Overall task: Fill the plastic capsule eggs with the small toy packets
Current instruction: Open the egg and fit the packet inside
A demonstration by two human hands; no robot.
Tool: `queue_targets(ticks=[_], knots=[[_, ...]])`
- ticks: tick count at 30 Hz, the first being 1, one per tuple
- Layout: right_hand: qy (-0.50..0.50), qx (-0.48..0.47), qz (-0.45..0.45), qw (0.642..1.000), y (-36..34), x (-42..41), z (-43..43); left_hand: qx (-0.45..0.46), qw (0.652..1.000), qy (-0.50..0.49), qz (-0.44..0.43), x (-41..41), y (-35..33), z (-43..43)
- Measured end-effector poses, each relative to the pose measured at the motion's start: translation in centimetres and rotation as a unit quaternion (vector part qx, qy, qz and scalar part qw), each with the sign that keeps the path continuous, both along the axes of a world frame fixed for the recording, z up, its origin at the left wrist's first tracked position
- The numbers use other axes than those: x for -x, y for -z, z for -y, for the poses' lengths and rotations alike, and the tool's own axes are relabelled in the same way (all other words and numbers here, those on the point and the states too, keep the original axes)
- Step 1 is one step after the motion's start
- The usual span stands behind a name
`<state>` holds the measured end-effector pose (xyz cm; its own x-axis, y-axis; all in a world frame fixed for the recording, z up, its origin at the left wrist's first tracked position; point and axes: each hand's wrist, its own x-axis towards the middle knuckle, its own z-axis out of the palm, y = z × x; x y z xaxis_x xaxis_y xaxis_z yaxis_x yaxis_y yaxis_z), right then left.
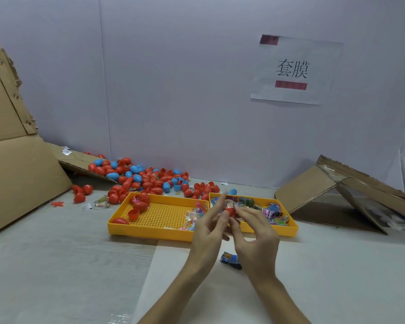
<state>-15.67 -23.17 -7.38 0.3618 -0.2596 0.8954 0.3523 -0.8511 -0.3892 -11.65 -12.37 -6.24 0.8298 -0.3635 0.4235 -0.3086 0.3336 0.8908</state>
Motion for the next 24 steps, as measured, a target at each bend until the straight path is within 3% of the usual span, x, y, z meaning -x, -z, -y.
queue_targets(ticks=[9,18,24], knots=[[-0.040,-0.003,-0.008,0.999,0.2,-0.1,0.4,0.035,0.998,0.018,-0.040,-0.1,-0.1,-0.4],[-0.097,-0.144,-0.036,0.984,-0.5,0.2,0.7,0.013,1.000,-0.009,-0.012,-0.3,0.2,-0.3],[-0.071,-0.072,-0.034,0.994,-0.4,0.1,1.1,-0.027,0.999,-0.033,0.017,-0.6,0.3,-0.4]])
